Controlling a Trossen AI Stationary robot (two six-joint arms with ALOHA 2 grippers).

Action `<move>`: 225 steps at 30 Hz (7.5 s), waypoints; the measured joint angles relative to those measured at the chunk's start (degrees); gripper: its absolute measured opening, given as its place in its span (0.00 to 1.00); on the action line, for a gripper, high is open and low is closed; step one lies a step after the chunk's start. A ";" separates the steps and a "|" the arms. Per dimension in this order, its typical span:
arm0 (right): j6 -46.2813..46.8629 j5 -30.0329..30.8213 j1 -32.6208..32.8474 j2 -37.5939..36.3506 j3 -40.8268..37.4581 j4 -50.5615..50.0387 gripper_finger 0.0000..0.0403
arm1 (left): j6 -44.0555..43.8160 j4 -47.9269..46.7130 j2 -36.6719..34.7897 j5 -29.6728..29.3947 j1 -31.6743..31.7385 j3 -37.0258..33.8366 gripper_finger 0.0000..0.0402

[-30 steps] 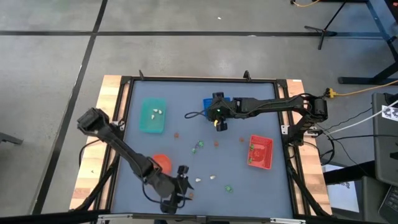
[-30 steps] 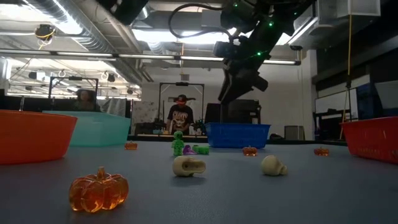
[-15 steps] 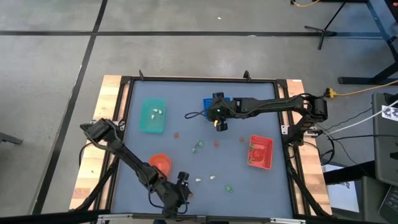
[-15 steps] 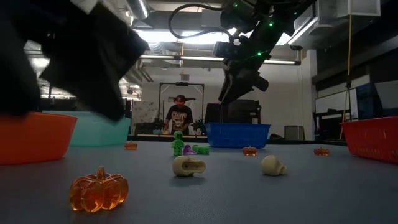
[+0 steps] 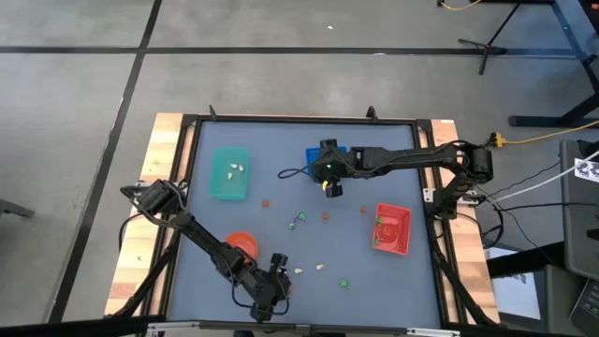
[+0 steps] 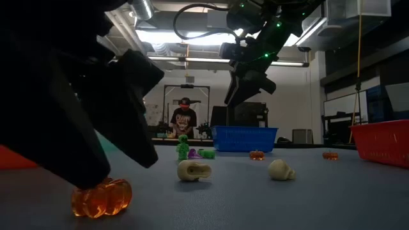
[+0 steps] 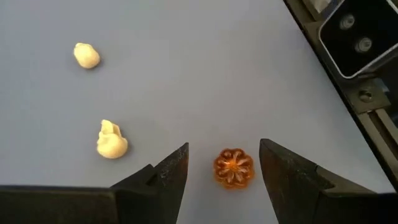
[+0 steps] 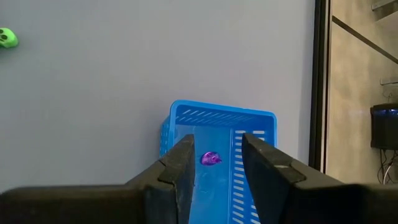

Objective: Sort Halloween decoration
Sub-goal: Put the orange pumpkin toy into the orange bowl, then put the green skeleton toy into the orange bin

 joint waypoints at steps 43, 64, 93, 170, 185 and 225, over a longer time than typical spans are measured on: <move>0.00 -0.04 0.01 0.00 0.00 0.00 0.33 | -0.04 -0.36 1.79 2.67 -0.09 -0.04 0.29; 0.00 -0.02 0.01 0.00 0.02 0.00 0.33 | 0.04 -0.47 1.81 2.51 -0.09 -0.02 0.21; 0.00 0.02 -0.01 0.00 0.02 0.00 0.33 | -7.71 -35.13 -24.91 0.59 0.44 -0.07 0.21; 5.99 -21.43 15.02 13.46 0.04 26.22 0.33 | -27.47 -60.81 -27.50 -0.96 0.37 -0.04 0.39; 7.12 -21.25 14.23 17.05 0.05 26.41 0.33 | -27.47 -60.23 -27.50 -1.00 0.37 -0.04 0.39; 7.52 -21.42 14.26 20.17 0.00 26.29 0.33 | -27.44 -59.02 -27.50 -2.71 0.37 -0.02 0.39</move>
